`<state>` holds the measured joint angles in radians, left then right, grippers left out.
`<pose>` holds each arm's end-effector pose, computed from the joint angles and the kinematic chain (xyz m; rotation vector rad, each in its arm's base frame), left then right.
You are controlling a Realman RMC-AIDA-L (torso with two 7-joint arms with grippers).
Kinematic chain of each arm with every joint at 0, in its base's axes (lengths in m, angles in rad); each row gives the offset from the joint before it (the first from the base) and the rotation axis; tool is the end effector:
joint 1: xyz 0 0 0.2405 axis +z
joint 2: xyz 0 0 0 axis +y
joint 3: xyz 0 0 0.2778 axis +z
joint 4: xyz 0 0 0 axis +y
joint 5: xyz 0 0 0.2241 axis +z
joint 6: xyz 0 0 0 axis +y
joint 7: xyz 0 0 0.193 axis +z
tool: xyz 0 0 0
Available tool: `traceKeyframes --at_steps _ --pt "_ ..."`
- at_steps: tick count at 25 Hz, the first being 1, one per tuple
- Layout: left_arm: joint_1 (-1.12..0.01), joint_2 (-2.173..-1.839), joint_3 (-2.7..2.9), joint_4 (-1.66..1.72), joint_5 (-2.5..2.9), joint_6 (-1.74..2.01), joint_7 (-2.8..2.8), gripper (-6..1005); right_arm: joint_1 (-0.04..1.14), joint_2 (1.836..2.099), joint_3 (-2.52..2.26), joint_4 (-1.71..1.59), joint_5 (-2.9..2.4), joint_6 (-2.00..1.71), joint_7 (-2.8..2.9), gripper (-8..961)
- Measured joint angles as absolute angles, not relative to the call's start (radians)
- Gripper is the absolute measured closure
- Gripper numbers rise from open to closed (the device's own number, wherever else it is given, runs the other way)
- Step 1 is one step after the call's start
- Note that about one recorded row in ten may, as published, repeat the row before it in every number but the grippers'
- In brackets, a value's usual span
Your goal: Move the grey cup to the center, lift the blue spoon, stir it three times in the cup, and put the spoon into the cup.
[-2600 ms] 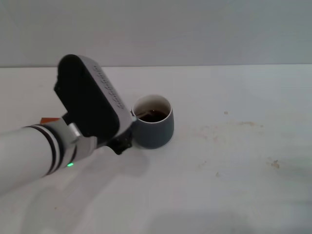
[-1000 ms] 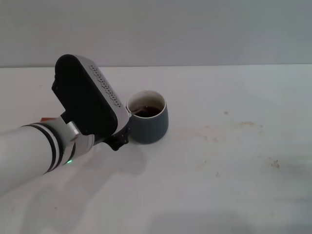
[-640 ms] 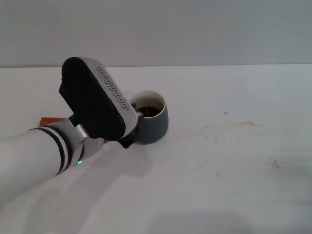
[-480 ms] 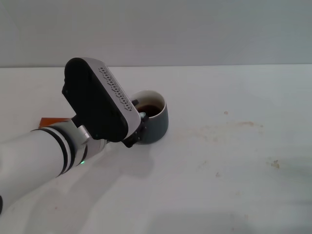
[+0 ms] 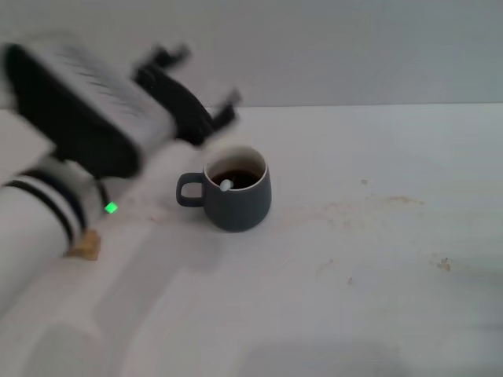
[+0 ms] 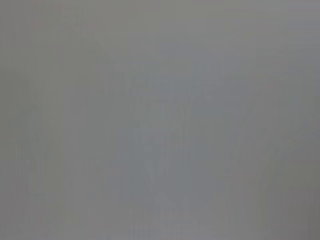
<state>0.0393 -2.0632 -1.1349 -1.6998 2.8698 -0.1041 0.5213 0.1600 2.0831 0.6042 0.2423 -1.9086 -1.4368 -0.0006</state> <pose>-0.1439 0.3686 -0.0333 -1.9751 -0.0785 -0.3394 0.4013 0.2851 -0.0049 -1.3090 0.5298 0.6289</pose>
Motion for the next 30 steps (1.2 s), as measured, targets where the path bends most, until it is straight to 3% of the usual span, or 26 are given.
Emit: traceKeyframes --at_steps 3,14,20,30 --pt "0.066 -2.063 -1.148 -1.655 2.869 0.076 0.491 203 0.159 2.082 0.605 0.240 -1.905 -1.438 -0.001 954" --pt "-0.014 -2.059 -1.292 -1.225 2.775 0.650 0.252 167 0.205 2.080 0.606 0.173 -1.896 -1.401 -0.002 954" --pt "-0.175 -2.057 -1.404 -0.758 2.780 0.999 0.131 167 0.260 2.081 0.621 0.125 -1.896 -1.360 -0.003 954" --pt "-0.179 -2.057 -1.456 -0.706 2.780 1.079 0.147 167 0.300 2.082 0.615 0.113 -1.896 -1.328 -0.003 954"
